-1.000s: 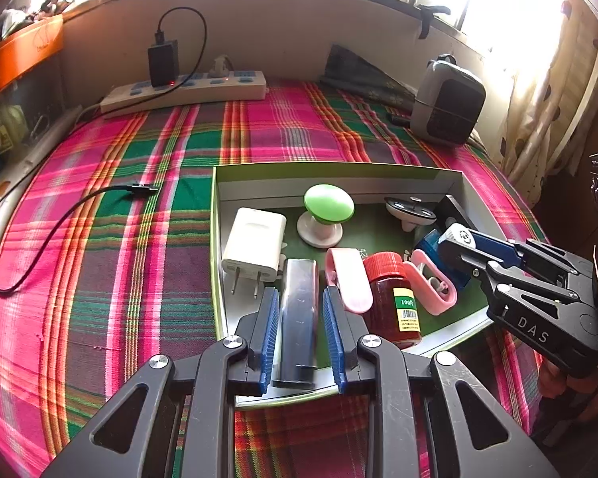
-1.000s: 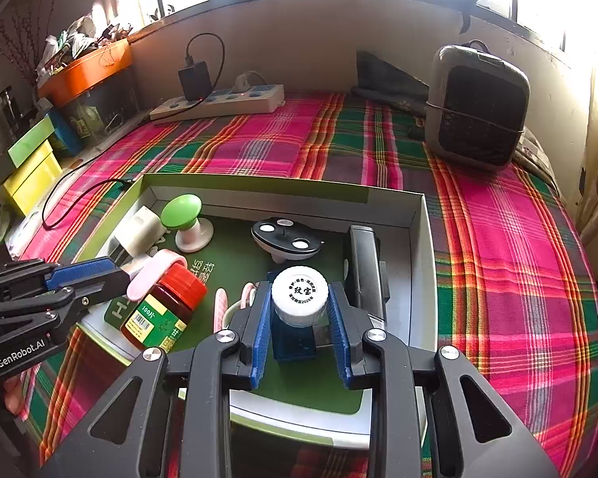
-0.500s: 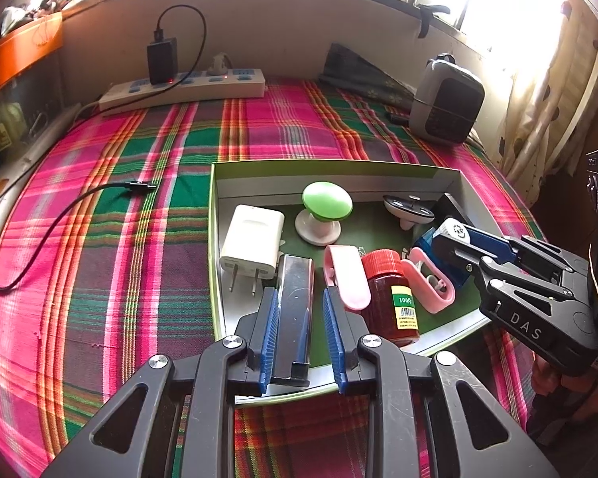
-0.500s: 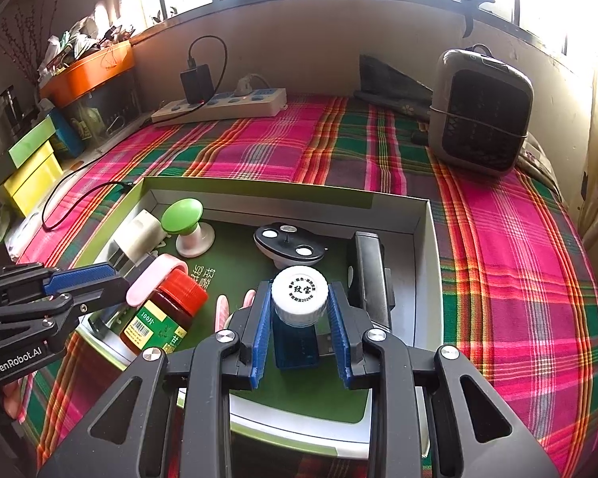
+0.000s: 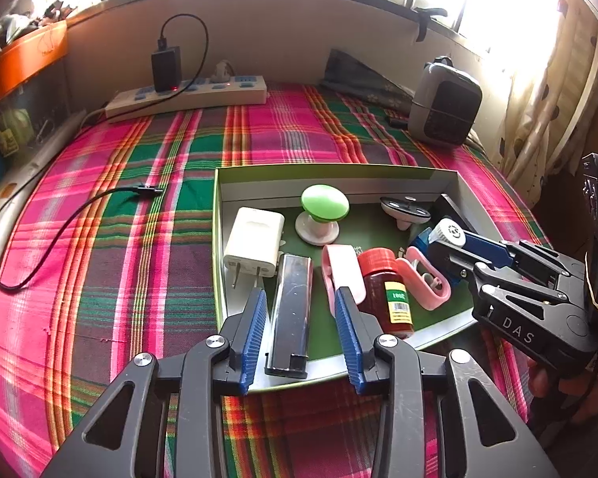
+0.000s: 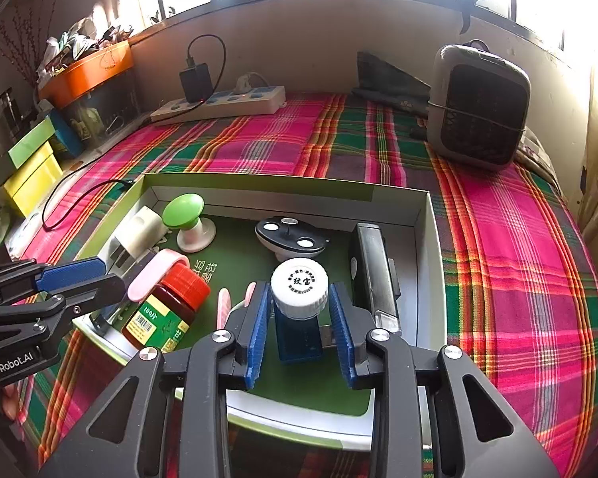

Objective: Organize rigid objects

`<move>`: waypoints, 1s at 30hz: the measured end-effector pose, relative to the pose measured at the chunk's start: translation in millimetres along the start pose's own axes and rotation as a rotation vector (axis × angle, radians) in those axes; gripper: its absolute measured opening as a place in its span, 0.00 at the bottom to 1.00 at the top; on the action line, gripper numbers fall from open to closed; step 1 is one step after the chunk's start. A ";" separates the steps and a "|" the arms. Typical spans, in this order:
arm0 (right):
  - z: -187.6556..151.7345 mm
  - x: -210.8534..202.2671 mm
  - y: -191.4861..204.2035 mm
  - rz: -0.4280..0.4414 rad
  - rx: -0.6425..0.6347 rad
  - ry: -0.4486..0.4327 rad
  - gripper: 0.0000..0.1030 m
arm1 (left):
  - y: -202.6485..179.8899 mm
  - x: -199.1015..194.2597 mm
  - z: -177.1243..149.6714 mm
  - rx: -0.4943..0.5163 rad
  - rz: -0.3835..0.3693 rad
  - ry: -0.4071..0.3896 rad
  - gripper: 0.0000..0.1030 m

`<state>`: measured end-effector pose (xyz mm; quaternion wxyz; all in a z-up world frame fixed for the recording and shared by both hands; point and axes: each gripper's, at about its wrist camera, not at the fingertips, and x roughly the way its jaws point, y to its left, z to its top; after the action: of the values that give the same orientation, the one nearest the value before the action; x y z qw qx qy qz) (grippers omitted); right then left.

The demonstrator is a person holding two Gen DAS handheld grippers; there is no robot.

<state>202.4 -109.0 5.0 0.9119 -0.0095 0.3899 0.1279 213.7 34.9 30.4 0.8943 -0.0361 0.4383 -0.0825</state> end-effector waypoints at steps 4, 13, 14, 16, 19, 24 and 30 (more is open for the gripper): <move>-2.7 -5.0 1.2 0.003 0.006 -0.010 0.39 | -3.1 -5.2 -3.1 0.004 0.003 -0.009 0.34; -9.4 -26.7 6.7 0.001 0.026 -0.046 0.40 | -7.9 -23.6 -13.0 -0.010 0.038 -0.033 0.34; -10.5 -29.3 7.6 0.003 0.030 -0.049 0.40 | -8.5 -26.3 -15.1 -0.013 0.046 -0.036 0.34; -13.3 -34.8 9.3 0.001 0.034 -0.052 0.41 | -11.1 -31.4 -19.4 -0.009 0.052 -0.043 0.35; -19.7 -43.2 11.6 -0.007 0.037 -0.054 0.41 | -15.3 -37.9 -27.4 -0.005 0.071 -0.044 0.35; -34.2 -57.7 16.0 -0.010 0.046 -0.048 0.41 | -20.4 -44.1 -41.1 0.000 0.086 -0.037 0.35; -52.3 -68.3 22.4 -0.026 0.046 -0.039 0.41 | -28.3 -48.8 -57.9 0.017 0.120 -0.039 0.35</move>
<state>114.6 -108.8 19.2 0.9208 0.0089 0.3748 0.1073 135.3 16.2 36.7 0.9063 -0.0037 0.4214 -0.0316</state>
